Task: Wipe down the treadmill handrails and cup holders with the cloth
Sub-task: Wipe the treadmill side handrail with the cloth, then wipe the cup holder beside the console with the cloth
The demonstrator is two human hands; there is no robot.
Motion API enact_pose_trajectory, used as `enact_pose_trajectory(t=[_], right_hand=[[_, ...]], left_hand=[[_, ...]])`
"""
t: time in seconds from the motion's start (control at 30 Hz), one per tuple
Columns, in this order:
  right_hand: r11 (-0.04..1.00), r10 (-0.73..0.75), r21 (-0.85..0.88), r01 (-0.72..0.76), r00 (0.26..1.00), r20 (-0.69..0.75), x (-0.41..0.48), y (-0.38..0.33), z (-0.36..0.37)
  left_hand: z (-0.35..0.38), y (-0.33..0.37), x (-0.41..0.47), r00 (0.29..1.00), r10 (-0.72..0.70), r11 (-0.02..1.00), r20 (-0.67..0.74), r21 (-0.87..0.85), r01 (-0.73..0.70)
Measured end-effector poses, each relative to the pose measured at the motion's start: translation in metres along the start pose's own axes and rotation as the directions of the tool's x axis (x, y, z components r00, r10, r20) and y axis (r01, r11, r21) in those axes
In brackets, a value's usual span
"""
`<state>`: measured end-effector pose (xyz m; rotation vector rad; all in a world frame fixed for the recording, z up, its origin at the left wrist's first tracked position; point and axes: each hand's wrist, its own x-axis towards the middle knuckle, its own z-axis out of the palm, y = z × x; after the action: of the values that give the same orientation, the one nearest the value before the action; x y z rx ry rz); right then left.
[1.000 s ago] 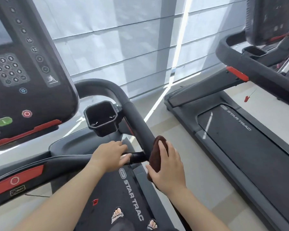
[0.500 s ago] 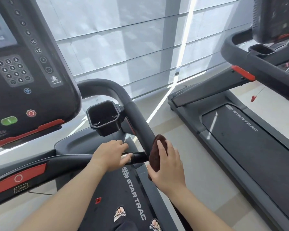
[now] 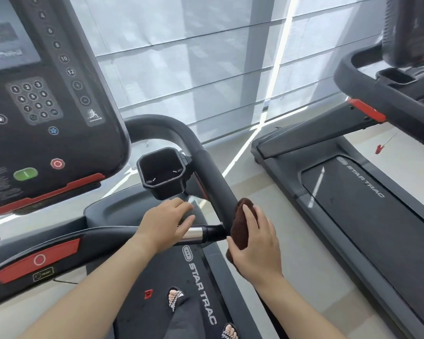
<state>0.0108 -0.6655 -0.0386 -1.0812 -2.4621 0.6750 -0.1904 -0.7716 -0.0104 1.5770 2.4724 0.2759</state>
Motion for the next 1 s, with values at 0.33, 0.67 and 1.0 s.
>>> enact_pose_trajectory(t=[0.33, 0.67, 1.0], right_hand=[[0.985, -0.143, 0.091, 0.149, 0.988, -0.063, 0.104, -0.057, 0.024], [0.946, -0.287, 0.168, 0.276, 0.957, 0.043, 0.166, -0.121, 0.074], [0.981, -0.192, 0.029, 0.19, 0.976, 0.108, 0.177, -0.134, 0.106]], left_hand=[[-0.042, -0.069, 0.012, 0.98, -0.117, 0.989, -0.161, -0.111, 0.1], [-0.037, -0.132, 0.028, 0.979, -0.168, 0.975, -0.112, -0.164, 0.148], [-0.023, -0.141, 0.027, 0.988, -0.155, 0.952, 0.02, -0.264, 0.154]])
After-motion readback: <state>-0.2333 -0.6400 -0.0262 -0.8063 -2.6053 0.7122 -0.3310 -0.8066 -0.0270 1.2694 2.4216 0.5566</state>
